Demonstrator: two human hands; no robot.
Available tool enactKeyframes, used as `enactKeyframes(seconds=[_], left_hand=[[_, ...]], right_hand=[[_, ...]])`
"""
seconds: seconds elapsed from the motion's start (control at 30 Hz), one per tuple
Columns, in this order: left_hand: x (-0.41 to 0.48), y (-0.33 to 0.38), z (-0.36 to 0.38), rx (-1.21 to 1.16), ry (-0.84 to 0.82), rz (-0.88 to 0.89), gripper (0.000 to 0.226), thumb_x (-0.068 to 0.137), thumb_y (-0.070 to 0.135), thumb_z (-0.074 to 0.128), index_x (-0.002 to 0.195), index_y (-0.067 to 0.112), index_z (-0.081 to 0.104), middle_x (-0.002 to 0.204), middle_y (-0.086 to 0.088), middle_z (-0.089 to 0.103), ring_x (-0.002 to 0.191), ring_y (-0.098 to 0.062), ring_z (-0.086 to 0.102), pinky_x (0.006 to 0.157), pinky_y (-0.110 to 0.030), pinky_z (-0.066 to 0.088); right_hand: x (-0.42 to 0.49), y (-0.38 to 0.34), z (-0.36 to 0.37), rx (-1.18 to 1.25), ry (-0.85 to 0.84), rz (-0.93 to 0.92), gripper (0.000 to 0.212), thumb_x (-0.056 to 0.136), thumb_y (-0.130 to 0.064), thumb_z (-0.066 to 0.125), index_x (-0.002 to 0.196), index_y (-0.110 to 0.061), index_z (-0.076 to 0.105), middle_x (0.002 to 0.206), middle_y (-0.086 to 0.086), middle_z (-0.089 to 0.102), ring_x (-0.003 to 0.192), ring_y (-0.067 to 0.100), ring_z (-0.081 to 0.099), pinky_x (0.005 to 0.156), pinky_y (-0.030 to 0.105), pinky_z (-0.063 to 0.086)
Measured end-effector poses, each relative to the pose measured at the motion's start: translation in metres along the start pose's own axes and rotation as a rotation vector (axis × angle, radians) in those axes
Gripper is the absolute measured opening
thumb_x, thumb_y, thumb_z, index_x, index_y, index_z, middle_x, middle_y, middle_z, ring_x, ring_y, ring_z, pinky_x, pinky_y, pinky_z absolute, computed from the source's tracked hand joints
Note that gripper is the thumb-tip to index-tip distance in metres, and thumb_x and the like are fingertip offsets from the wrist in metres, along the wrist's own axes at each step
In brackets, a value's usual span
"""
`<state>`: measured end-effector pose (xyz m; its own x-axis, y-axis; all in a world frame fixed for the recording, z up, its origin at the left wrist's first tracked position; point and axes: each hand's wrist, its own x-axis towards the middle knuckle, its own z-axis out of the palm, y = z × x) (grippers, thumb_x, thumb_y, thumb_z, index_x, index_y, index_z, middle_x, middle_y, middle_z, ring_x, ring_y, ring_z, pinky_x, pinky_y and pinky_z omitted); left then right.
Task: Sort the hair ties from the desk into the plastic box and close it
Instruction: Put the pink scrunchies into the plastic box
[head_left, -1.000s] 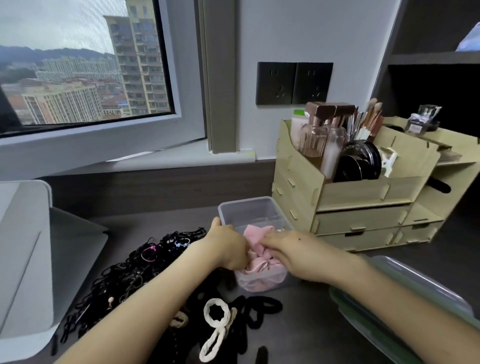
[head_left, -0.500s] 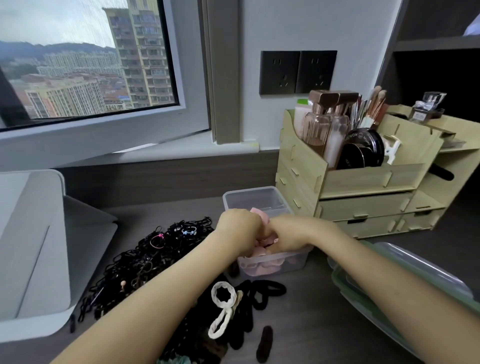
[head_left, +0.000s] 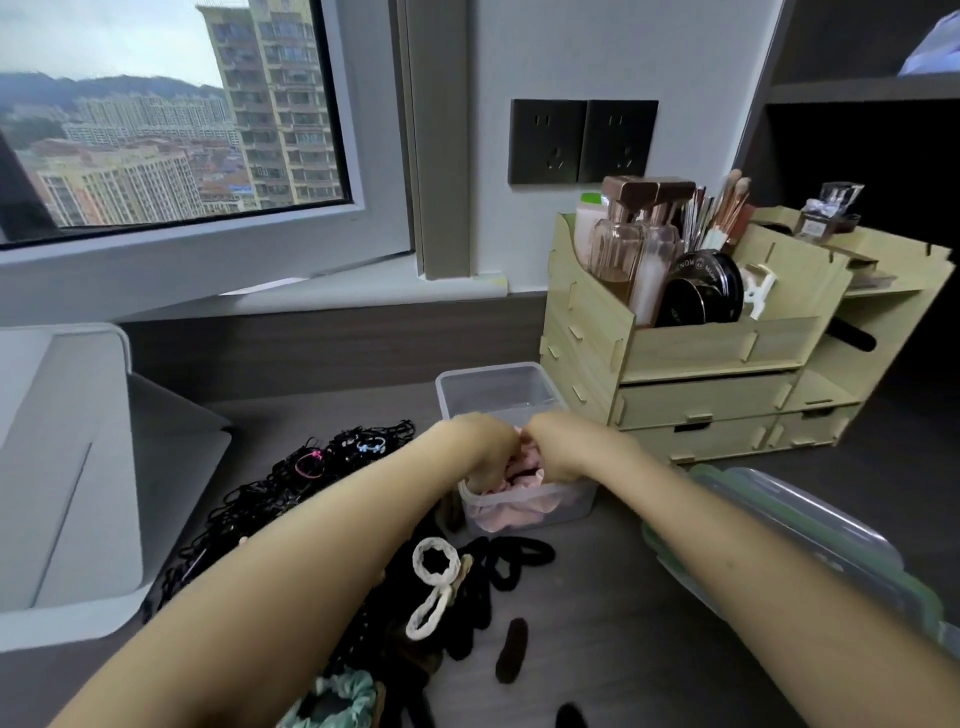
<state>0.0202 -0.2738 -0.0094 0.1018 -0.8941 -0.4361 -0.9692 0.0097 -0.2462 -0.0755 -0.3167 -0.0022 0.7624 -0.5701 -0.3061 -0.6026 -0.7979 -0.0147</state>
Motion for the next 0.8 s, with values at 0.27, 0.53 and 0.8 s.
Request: enactKeyframes(seconds=[0.27, 0.53, 0.8], left_hand=[[-0.095, -0.035, 0.013, -0.615, 0.637, -0.04, 0.033, 0.077, 0.008, 0.06, 0.107, 0.02, 0.067, 0.103, 0.0, 0.062, 0.097, -0.02, 0.061, 0.083, -0.025, 0.045], [-0.192, -0.004, 0.118, -0.456, 0.564, -0.166, 0.053, 0.076, 0.063, 0.054, 0.121, 0.035, 0.056, 0.11, 0.008, 0.051, 0.101, -0.012, 0.045, 0.087, -0.024, 0.042], [-0.225, 0.036, 0.159, -0.271, 0.483, -0.193, 0.1, 0.055, 0.093, 0.03, 0.136, 0.035, 0.04, 0.136, -0.01, 0.047, 0.126, -0.032, 0.043, 0.097, -0.046, 0.044]], right_hand=[[-0.075, 0.003, 0.018, 0.287, 0.606, -0.223, 0.035, 0.077, -0.041, 0.061, 0.11, -0.029, 0.06, 0.107, -0.001, 0.066, 0.1, 0.019, 0.058, 0.075, 0.033, 0.047], [-0.118, -0.015, 0.124, 0.089, 0.253, -0.386, 0.092, 0.067, -0.085, 0.034, 0.13, -0.052, -0.025, 0.158, -0.004, -0.005, 0.142, 0.007, -0.005, 0.112, 0.026, -0.003], [-0.08, -0.077, 0.12, 0.04, 0.477, -0.326, 0.087, 0.066, -0.082, 0.027, 0.143, -0.042, 0.017, 0.152, 0.011, 0.024, 0.132, 0.029, 0.029, 0.104, 0.043, 0.025]])
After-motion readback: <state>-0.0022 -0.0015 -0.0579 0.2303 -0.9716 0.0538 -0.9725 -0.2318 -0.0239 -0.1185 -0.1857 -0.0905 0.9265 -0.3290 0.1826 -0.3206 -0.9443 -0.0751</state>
